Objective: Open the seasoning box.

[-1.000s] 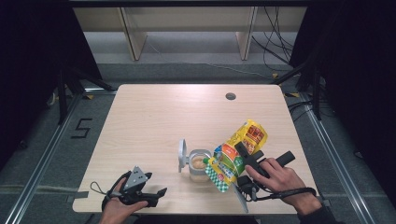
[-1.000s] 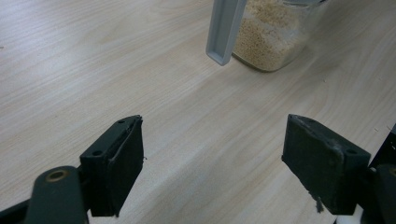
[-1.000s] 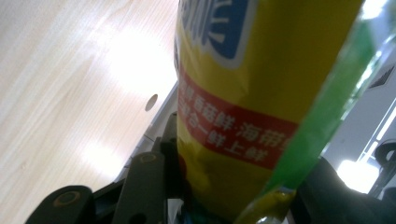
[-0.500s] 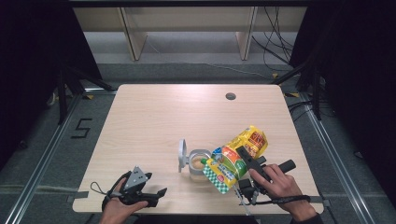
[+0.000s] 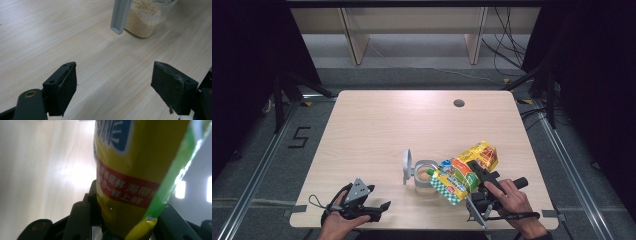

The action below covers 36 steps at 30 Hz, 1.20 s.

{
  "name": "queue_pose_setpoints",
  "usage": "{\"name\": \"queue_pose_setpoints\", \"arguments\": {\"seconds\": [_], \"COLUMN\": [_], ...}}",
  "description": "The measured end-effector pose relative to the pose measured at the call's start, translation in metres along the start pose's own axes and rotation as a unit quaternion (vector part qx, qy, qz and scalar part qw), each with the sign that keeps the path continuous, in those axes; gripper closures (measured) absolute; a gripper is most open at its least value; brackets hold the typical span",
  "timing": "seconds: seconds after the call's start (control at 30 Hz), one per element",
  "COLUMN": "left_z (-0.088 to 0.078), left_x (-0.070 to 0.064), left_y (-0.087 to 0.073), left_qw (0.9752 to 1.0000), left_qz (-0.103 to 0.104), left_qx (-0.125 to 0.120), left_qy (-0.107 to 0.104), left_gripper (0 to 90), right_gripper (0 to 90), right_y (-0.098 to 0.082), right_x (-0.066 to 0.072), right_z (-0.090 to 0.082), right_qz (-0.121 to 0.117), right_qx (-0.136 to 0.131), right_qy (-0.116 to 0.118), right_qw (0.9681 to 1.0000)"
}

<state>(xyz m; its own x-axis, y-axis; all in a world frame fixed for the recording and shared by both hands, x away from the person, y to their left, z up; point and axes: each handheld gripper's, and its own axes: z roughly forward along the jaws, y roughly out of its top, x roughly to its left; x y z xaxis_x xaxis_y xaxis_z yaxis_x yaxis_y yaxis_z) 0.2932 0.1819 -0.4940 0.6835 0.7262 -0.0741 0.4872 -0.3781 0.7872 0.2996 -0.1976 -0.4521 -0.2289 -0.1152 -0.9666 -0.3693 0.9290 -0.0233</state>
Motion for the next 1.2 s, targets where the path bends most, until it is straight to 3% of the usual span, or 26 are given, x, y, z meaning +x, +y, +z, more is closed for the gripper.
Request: {"name": "queue_pose_setpoints", "arguments": {"seconds": [0.03,0.13,0.17,0.2,0.23,0.37,0.4,0.43,0.5,0.53,0.57,0.6,0.63,0.67,0.7,0.73,0.8,0.83,0.87,0.9,0.93,0.97,1.07,1.17,1.2], "left_z": [0.000,0.000,0.000,0.000,0.000,0.000,0.000,0.000,0.000,0.001,0.001,0.000,0.000,-0.001,-0.001,0.000,0.000,0.000,0.000,0.000,0.000,0.000,0.000,0.000,0.000], "left_x": [0.000,0.000,0.000,0.000,0.000,0.001,-0.001,0.000,0.001,0.000,0.000,0.000,0.000,0.001,0.001,0.001,0.000,-0.001,0.000,0.000,0.000,0.000,0.000,0.000,-0.001], "left_y": [0.000,0.000,0.000,0.000,0.000,0.000,0.000,0.000,0.000,0.000,0.000,0.000,0.000,0.000,0.000,0.000,0.000,0.000,0.000,0.000,0.000,0.000,0.000,0.000,0.000], "left_qw": [1.0000,1.0000,1.0000,1.0000,1.0000,1.0000,1.0000,1.0000,1.0000,1.0000,1.0000,1.0000,1.0000,1.0000,1.0000,1.0000,1.0000,1.0000,1.0000,1.0000,1.0000,1.0000,1.0000,1.0000,1.0000], "left_qz": [0.001,0.001,0.002,0.002,0.000,0.005,-0.001,0.002,0.004,-0.001,-0.001,0.001,0.002,0.005,0.007,0.004,0.001,0.000,0.001,0.002,0.003,0.005,0.003,0.002,-0.002], "left_qx": [-0.001,-0.003,-0.003,-0.003,-0.003,-0.002,-0.005,-0.002,-0.001,-0.004,-0.003,0.001,-0.001,0.000,0.001,0.000,-0.001,-0.005,-0.003,-0.001,0.000,0.000,-0.001,-0.004,-0.005], "left_qy": [0.001,0.005,0.005,0.005,0.005,0.006,0.002,0.002,0.001,0.003,0.004,0.001,0.002,0.002,0.002,0.002,0.002,0.004,0.006,0.002,0.003,0.003,0.003,0.006,0.005], "left_gripper": [19.9,19.9,19.9,19.9,19.9,19.9,19.9,19.9,19.9,19.9,19.9,19.9,19.9,19.9,19.9,19.9,19.9,19.9,19.9,19.9,19.9,19.9,19.9,19.9,19.9], "right_gripper": [65.3,65.5,65.5,65.5,65.7,66.1,66.2,66.3,66.7,66.8,66.9,67.0,67.1,67.2,67.3,67.5,67.9,68.2,68.6,68.9,69.3,69.7,70.7,71.8,72.6], "right_y": [0.000,0.001,0.001,-0.001,-0.001,-0.005,-0.005,-0.006,-0.006,-0.006,-0.007,-0.008,-0.008,-0.009,-0.009,-0.010,-0.012,-0.013,-0.013,-0.014,-0.015,-0.014,-0.014,-0.016,-0.016], "right_x": [0.000,0.004,0.001,0.008,0.003,0.005,-0.001,0.007,0.004,0.006,0.006,0.003,0.006,0.002,0.006,0.004,0.006,0.004,0.006,0.004,0.006,0.006,0.008,0.008,0.009], "right_z": [0.000,0.002,0.003,0.002,0.004,0.003,0.004,0.004,0.004,0.003,0.003,0.003,0.002,0.003,0.003,0.004,0.006,0.006,0.006,0.006,0.006,0.005,0.006,0.005,0.005], "right_qz": [-0.004,0.026,0.013,0.069,0.041,0.100,0.061,0.110,0.087,0.111,0.121,0.114,0.142,0.121,0.157,0.151,0.182,0.176,0.196,0.191,0.207,0.210,0.206,0.212,0.220], "right_qx": [0.000,-0.015,-0.023,-0.015,-0.025,-0.029,-0.037,-0.031,-0.032,-0.030,-0.032,-0.038,-0.032,-0.039,-0.040,-0.044,-0.045,-0.047,-0.046,-0.050,-0.050,-0.052,-0.053,-0.060,-0.059], "right_qy": [0.005,0.014,0.014,0.021,0.021,0.030,0.026,0.034,0.034,0.036,0.037,0.036,0.044,0.040,0.048,0.058,0.056,0.057,0.057,0.054,0.055,0.056,0.059,0.060,0.061], "right_qw": [1.0000,0.9995,0.9996,0.9973,0.9986,0.9941,0.9971,0.9929,0.9951,0.9927,0.9915,0.9921,0.9884,0.9910,0.9856,0.9859,0.9806,0.9816,0.9779,0.9789,0.9755,0.9747,0.9753,0.9737,0.9718]}}
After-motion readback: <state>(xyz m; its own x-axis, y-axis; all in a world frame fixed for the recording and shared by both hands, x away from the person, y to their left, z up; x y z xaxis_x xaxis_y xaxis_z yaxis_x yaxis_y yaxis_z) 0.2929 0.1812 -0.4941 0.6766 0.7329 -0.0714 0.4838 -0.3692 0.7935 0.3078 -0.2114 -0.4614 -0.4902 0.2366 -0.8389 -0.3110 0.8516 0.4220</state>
